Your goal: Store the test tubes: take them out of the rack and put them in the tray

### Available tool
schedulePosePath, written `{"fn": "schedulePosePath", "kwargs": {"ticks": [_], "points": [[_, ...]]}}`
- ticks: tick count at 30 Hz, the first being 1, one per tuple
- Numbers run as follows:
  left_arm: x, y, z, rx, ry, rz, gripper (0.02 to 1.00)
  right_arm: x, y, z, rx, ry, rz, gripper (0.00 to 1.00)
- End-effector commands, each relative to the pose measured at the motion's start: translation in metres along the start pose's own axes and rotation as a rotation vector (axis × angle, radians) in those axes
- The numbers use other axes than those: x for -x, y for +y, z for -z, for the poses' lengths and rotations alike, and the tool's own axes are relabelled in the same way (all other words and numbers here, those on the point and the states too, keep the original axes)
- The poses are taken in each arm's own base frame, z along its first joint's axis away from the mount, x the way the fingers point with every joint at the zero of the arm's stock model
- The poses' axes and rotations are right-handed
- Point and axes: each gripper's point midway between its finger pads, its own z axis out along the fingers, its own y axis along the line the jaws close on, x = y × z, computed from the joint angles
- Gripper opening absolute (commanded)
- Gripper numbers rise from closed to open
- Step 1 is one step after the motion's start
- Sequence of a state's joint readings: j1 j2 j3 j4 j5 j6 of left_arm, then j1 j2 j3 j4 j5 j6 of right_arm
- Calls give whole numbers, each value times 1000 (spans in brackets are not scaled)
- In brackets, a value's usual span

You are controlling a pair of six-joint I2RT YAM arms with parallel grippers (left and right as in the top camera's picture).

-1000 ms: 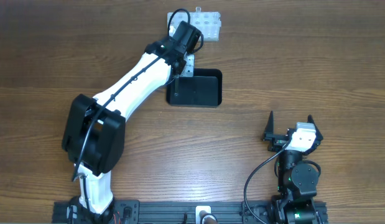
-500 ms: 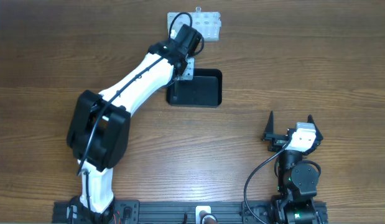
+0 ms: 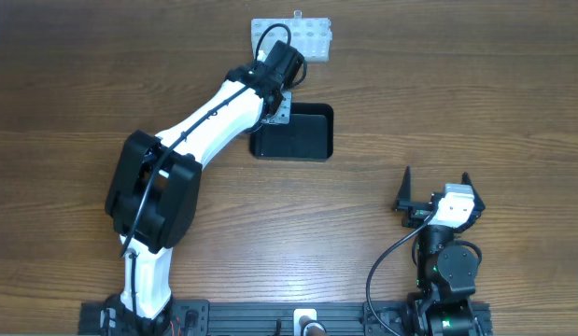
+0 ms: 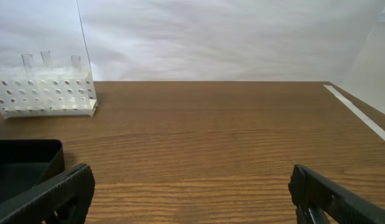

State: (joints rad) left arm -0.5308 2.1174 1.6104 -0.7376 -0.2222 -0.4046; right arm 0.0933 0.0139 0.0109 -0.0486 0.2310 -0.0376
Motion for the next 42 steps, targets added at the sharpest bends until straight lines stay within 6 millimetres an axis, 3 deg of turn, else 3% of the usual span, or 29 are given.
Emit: {"fn": "schedulePosePath", "kwargs": {"ticks": [1,4,10,12,13,16,20,30,42], "points": [[5,4,0,12,-15,0,334,-2,-1,0,-3,2,4,991],[22,1,16,-9,-66,13,364,-2,-1,0,-3,2,4,991],[80,-4,67,-34,-241,58,476,-2,-1,0,-3,2,5,993],[104,-3,82,-30,-327,84,621,-2,-1,0,-3,2,4,993],[126,-2,94,-28,-420,115,669,-2,-1,0,-3,2,4,993],[149,-5,101,-26,-524,116,695,-2,-1,0,-3,2,4,991],[167,-16,84,-29,-595,58,759,-2,-1,0,-3,2,4,991],[167,-24,29,3,-592,63,759,-2,-1,0,-3,2,4,989],[170,-21,21,33,-600,70,755,-2,-1,0,-3,2,4,991]]}}
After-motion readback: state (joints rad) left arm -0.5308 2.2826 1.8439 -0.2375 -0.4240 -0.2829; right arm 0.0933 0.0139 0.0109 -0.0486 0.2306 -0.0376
